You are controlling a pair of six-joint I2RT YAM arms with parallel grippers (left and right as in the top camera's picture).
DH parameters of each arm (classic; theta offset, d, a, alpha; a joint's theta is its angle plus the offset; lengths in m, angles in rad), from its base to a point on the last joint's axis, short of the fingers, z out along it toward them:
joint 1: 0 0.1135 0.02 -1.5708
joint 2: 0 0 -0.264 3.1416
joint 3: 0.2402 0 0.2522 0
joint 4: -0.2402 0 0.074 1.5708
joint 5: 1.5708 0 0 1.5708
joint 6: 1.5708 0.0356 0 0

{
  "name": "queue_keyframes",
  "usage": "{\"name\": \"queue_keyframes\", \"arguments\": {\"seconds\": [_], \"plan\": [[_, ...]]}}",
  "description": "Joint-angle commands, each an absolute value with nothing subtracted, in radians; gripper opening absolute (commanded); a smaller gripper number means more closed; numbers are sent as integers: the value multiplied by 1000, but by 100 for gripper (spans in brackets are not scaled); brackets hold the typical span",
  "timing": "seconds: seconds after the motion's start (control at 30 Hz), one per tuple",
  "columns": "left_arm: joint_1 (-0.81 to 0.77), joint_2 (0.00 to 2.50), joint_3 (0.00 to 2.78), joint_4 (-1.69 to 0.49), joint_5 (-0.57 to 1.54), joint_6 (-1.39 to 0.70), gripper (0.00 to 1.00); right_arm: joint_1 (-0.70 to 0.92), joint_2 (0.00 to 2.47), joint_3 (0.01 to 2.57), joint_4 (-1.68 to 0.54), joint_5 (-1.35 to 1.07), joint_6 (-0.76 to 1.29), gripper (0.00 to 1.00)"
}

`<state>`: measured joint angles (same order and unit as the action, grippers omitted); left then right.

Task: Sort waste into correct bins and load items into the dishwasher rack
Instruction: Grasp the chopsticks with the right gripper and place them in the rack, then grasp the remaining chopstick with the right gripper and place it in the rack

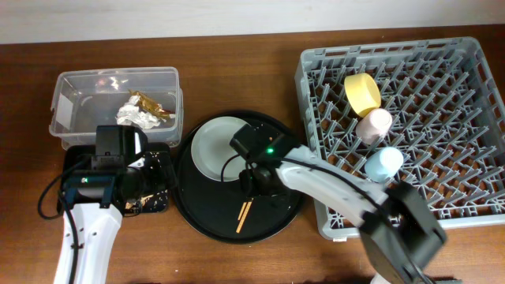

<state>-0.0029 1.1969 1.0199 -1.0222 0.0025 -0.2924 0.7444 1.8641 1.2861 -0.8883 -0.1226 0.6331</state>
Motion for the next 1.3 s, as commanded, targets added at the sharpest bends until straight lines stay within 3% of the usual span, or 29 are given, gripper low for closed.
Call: {"name": "queue_keyframes", "arguments": {"seconds": [0.0,0.23,0.27,0.33,0.47,0.67,0.93,1.07,1.2,1.27], "plan": [[3,1190,1024,-1028,-4,-298,98,749,1946,1279,-868,-81,718,66],[3,1190,1024,-1028,-4,-298,98,749,2006,1277,-878,-1,795,66],[3,1190,1024,-1028,-4,-298,98,749,2006,1277,-883,-1,795,62],[3,1190,1024,-1028,-4,-298,98,747,2006,1277,-898,-7,795,33],[3,1190,1024,-1028,-4,-298,98,745,2006,1277,-909,-22,795,4],[3,1190,1024,-1028,-4,-298,98,710,1945,1339,-976,-21,762,4],[3,1190,1024,-1028,-5,-298,98,409,1668,1526,-1227,-14,294,4],[3,1190,1024,-1028,-4,-298,98,269,1693,1501,-1268,-15,190,4],[3,1190,1024,-1030,-4,-298,98,259,1756,1459,-1222,-4,157,4],[3,1190,1024,-1032,-5,-298,98,260,1759,1460,-1215,-2,157,20]]}}
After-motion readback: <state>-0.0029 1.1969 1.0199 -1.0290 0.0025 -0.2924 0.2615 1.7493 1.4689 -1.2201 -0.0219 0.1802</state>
